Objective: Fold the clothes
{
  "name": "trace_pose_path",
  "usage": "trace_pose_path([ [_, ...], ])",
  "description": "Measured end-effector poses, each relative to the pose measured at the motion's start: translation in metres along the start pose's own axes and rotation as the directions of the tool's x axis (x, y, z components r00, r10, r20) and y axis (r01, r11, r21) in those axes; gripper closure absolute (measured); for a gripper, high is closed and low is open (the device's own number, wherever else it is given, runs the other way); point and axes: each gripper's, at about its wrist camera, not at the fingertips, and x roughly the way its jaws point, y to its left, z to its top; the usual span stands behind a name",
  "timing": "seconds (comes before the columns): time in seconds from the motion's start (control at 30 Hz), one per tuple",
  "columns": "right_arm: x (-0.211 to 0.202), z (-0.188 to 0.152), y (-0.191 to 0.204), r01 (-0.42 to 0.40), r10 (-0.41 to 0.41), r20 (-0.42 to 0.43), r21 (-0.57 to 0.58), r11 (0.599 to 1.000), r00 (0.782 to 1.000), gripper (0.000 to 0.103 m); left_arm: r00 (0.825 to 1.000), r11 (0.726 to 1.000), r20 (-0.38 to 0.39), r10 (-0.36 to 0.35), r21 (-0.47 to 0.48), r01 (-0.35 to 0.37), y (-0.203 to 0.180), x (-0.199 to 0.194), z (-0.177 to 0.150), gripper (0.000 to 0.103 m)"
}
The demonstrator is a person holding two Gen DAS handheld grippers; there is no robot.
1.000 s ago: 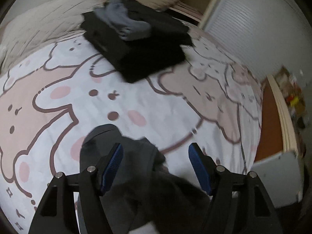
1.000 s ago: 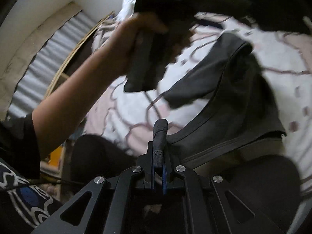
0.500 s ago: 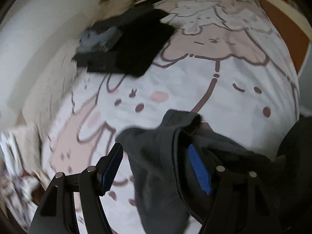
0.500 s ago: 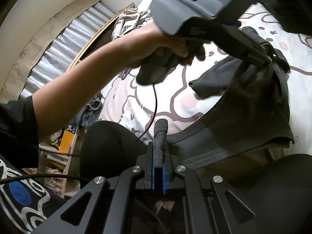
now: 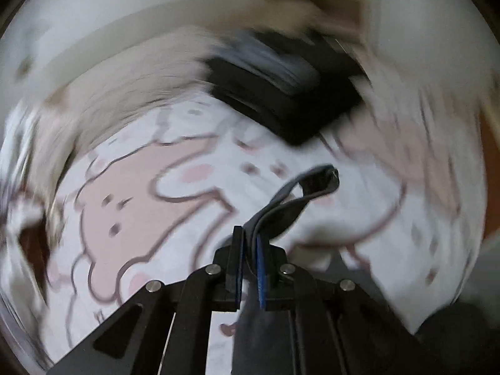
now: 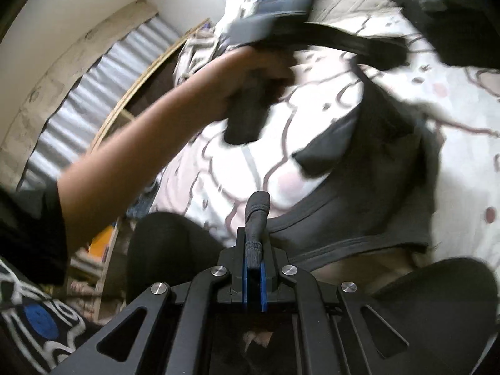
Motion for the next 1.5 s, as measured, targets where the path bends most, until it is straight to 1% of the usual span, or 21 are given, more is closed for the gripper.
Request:
trace_pose_path([
  [0.07, -0.019, 0.019, -0.002, 0.038, -0.037, 0.068, -0.01, 0.999, 0.997, 0.096, 0.998, 0.99, 0.069, -0.004, -0.142, 0.014, 0.036, -0.03, 0.006, 0.097],
  [0.13, -0.043, 0.042, -0.002, 0.091, -0.084, 0.159, -0.04, 0.995, 0.984, 0.096, 0.991, 0.962, 0.131, -0.032, -0.265, 0.067, 0.068, -0.059, 0.009, 0.1],
  [0.23, -0.075, 0.085, 0.005, 0.217, -0.174, 0.309, -0.109, 0.97, 0.935, 0.096, 0.983, 0.921, 0.17, -0.071, -0.367, 0.13, 0.104, -0.082, 0.016, 0.1],
  [0.27, -0.082, 0.098, 0.006, 0.244, -0.191, 0.341, -0.118, 0.963, 0.921, 0.096, 0.983, 0.919, 0.172, -0.068, -0.373, 0.129, 0.11, -0.086, 0.018, 0.1],
  [0.4, -0.108, 0.143, 0.014, 0.314, -0.22, 0.455, -0.141, 0.939, 0.863, 0.096, 0.989, 0.941, 0.14, -0.05, -0.325, 0.094, 0.111, -0.09, 0.015, 0.1],
  [0.47, -0.114, 0.15, 0.02, 0.335, -0.224, 0.481, -0.158, 0.929, 0.848, 0.096, 0.994, 0.962, 0.099, -0.038, -0.264, 0.063, 0.103, -0.085, 0.003, 0.083],
  [0.5, -0.114, 0.15, 0.021, 0.347, -0.231, 0.485, -0.162, 0.924, 0.843, 0.096, 0.996, 0.977, 0.087, -0.009, -0.212, 0.027, 0.096, -0.082, -0.008, 0.056],
  [0.53, -0.114, 0.149, 0.022, 0.355, -0.241, 0.483, -0.16, 0.921, 0.842, 0.096, 0.996, 0.987, 0.086, 0.02, -0.158, -0.006, 0.088, -0.08, -0.019, 0.039],
  [0.6, -0.11, 0.147, 0.02, 0.366, -0.261, 0.475, -0.143, 0.919, 0.84, 0.096, 0.994, 0.997, 0.086, 0.068, -0.027, -0.065, 0.072, -0.074, -0.043, 0.038],
  [0.63, -0.106, 0.146, 0.017, 0.37, -0.275, 0.467, -0.124, 0.921, 0.84, 0.096, 0.991, 0.99, 0.089, 0.104, 0.082, -0.112, 0.061, -0.069, -0.058, 0.038],
  [0.67, -0.106, 0.144, 0.013, 0.373, -0.287, 0.462, -0.104, 0.922, 0.839, 0.096, 0.985, 0.965, 0.099, 0.144, 0.206, -0.162, 0.049, -0.064, -0.075, 0.038],
  [0.73, -0.104, 0.142, 0.004, 0.368, -0.304, 0.449, -0.061, 0.928, 0.84, 0.096, 0.967, 0.862, 0.133, 0.217, 0.439, -0.254, 0.025, -0.054, -0.108, 0.038],
  [0.77, -0.105, 0.14, 0.0, 0.364, -0.309, 0.447, -0.042, 0.93, 0.84, 0.096, 0.96, 0.788, 0.151, 0.237, 0.548, -0.281, 0.015, -0.048, -0.127, 0.038],
  [0.83, -0.106, 0.139, -0.006, 0.362, -0.318, 0.445, -0.015, 0.932, 0.837, 0.096, 0.95, 0.614, 0.184, 0.252, 0.729, -0.304, 0.002, -0.035, -0.164, 0.038],
  [0.93, -0.107, 0.14, -0.011, 0.358, -0.328, 0.446, 0.018, 0.933, 0.833, 0.096, 0.939, 0.362, 0.235, 0.25, 0.877, -0.316, 0.0, -0.013, -0.211, 0.039],
  [1.0, -0.108, 0.142, -0.014, 0.349, -0.328, 0.446, 0.038, 0.936, 0.832, 0.096, 0.944, 0.253, 0.237, 0.231, 0.922, -0.293, 0.002, 0.0, -0.228, 0.044],
  [1.13, -0.107, 0.147, -0.021, 0.346, -0.337, 0.449, 0.065, 0.936, 0.827, 0.096, 0.957, 0.095, 0.237, 0.166, 0.962, -0.255, 0.004, 0.023, -0.244, 0.049],
  [1.3, -0.106, 0.149, -0.027, 0.338, -0.34, 0.445, 0.085, 0.937, 0.829, 0.096, 0.962, -0.043, 0.268, 0.058, 0.963, -0.266, 0.004, 0.039, -0.245, 0.052],
  [1.37, -0.106, 0.15, -0.029, 0.339, -0.343, 0.444, 0.092, 0.936, 0.828, 0.096, 0.961, -0.069, 0.274, 0.04, 0.96, -0.271, 0.002, 0.042, -0.246, 0.057],
  [1.47, -0.105, 0.15, -0.032, 0.341, -0.349, 0.441, 0.101, 0.935, 0.827, 0.096, 0.96, -0.097, 0.281, 0.021, 0.956, -0.277, -0.001, 0.046, -0.247, 0.074],
  [1.5, -0.105, 0.15, -0.032, 0.343, -0.351, 0.44, 0.102, 0.934, 0.826, 0.096, 0.962, -0.086, 0.273, 0.028, 0.959, -0.269, -0.002, 0.047, -0.247, 0.085],
])
